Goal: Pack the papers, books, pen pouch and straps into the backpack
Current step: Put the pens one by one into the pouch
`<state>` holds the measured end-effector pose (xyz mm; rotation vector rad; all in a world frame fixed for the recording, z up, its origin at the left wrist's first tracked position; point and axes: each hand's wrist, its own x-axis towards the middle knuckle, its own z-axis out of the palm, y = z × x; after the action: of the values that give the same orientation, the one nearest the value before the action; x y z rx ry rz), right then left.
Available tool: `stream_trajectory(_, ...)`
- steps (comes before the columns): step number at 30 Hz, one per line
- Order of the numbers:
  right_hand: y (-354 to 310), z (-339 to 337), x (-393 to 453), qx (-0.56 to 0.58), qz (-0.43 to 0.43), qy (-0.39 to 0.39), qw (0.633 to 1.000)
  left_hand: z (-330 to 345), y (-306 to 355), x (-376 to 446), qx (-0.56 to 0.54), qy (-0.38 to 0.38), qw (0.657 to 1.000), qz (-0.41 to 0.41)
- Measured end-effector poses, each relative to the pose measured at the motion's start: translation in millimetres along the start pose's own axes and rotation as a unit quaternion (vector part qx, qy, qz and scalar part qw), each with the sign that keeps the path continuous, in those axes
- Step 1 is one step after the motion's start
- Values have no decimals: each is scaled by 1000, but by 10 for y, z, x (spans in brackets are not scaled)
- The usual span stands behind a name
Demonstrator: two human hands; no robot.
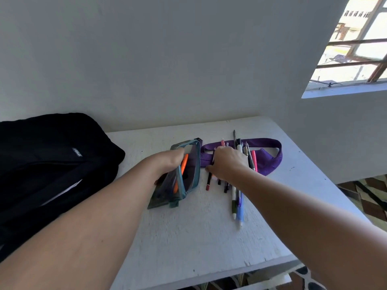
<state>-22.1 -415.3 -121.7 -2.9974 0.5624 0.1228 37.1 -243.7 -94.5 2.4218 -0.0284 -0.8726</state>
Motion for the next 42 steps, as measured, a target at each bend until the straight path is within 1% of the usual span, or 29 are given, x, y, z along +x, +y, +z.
stream_trajectory(6, -50, -2, -10, -24, 17, -12, 999, 2, -11, -45, 1, -15, 1000, -11)
stream_trajectory(10, 25, -59, -50, -24, 6, -27, 999, 2, -3, -45, -2, -16, 1000, -12)
stream_trajectory(14, 23, -72, -76, 12, 23, -31, 999, 23, 26, -5, 10, 1, 1000, -1)
stream_trajectory(19, 32, 27, -23, 70, 55, -28, 996, 16, 19, 5, 0, -2, 1000, 1)
stream_trajectory(21, 33, 22, -11, 126, 68, -44, 989, 22, 15, -3, -12, -7, 1000, 4)
stream_trajectory(23, -13, -18, -18, 225, 79, -51, 970, 23, 7, -6, -16, -4, 1000, 6)
stream_trajectory(26, -140, -103, -41, 395, 74, -13, 916, 34, 5, -16, -22, 7, 1000, 5)
stream_trajectory(28, -274, -144, -95, 474, 79, 10, 877, 33, -8, -16, -33, 0, 999, 16)
stream_trajectory(29, -347, -146, -117, 493, 79, 7, 866, 27, -20, -16, -38, -8, 999, 18)
stream_trajectory(30, -422, -120, -142, 492, 69, -12, 868, 24, -26, -32, -39, -6, 999, 16)
stream_trajectory(32, -559, -9, -200, 419, 16, -71, 905, -4, -42, -50, -52, -2, 999, 7)
stream_trajectory(33, -610, 51, -230, 371, -13, -91, 924, -14, -66, -25, -56, -5, 998, 4)
stream_trajectory(34, -646, 91, -254, 335, -39, -91, 937, -20, -83, -30, -61, 3, 998, 5)
stream_trajectory(36, -636, 94, -267, 308, -70, -61, 947, -45, -108, -14, -59, 12, 998, 2)
stream_trajectory(38, -550, 13, -265, 288, -80, -30, 954, -44, -111, -25, -49, 9, 999, 2)
stream_trajectory(40, -392, -54, -217, 267, -65, -8, 961, -16, -85, -64, -40, 7, 999, 3)
stream_trajectory(42, -200, -75, -139, 230, -30, 11, 973, 27, -70, -38, -22, 8, 1000, 6)
